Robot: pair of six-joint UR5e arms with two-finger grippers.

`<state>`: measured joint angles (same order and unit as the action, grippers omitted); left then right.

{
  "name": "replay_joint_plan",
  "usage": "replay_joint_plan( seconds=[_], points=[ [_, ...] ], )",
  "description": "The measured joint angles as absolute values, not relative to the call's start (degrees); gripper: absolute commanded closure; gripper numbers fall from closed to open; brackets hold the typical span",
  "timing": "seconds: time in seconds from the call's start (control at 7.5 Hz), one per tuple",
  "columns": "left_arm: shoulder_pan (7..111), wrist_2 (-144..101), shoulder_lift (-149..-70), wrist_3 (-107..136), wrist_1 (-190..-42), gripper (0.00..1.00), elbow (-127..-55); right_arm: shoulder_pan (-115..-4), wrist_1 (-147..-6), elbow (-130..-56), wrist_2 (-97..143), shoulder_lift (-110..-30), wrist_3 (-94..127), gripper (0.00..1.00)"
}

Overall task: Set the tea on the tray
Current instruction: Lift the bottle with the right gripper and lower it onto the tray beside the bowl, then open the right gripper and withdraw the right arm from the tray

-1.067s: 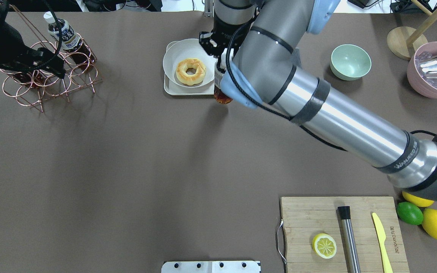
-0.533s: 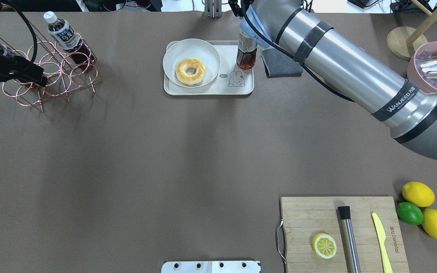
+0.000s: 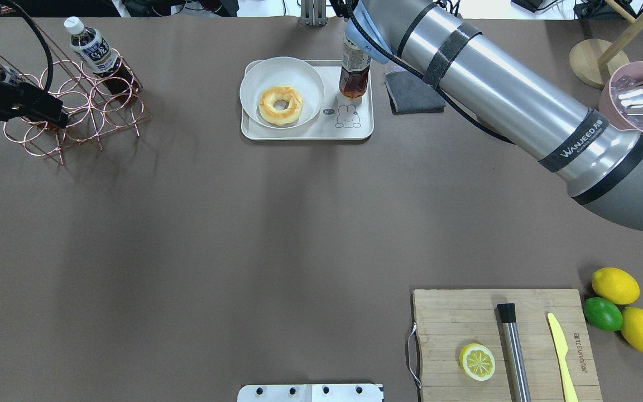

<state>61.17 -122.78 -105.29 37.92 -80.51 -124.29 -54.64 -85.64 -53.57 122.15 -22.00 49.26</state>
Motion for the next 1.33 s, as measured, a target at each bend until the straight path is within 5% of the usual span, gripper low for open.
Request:
replay_joint_plan(
  seconds=[0.13, 0.4, 0.93, 1.33],
  points=[
    [61.2, -122.8, -105.2, 37.9, -80.5, 0.04, -124.2, -54.2, -85.6, -53.6, 122.1, -21.8, 49.5, 1.0],
    [61.2, -122.7, -105.2, 38.0, -80.5, 0.04, -124.2, -53.5, -85.6, -53.8, 122.0, -21.8, 49.7, 0.0],
    [61.2, -122.8, -105.2, 37.8, -80.4, 0.04, -124.0, -54.0, -84.4, -55.1, 122.3, -22.7, 48.8, 0.0],
    [65.5, -122.9, -103.6, 33.2, -79.7, 0.04, -123.4, -62.2, -89.6, -66.4, 129.3, -32.2, 37.5, 0.0]
  ],
)
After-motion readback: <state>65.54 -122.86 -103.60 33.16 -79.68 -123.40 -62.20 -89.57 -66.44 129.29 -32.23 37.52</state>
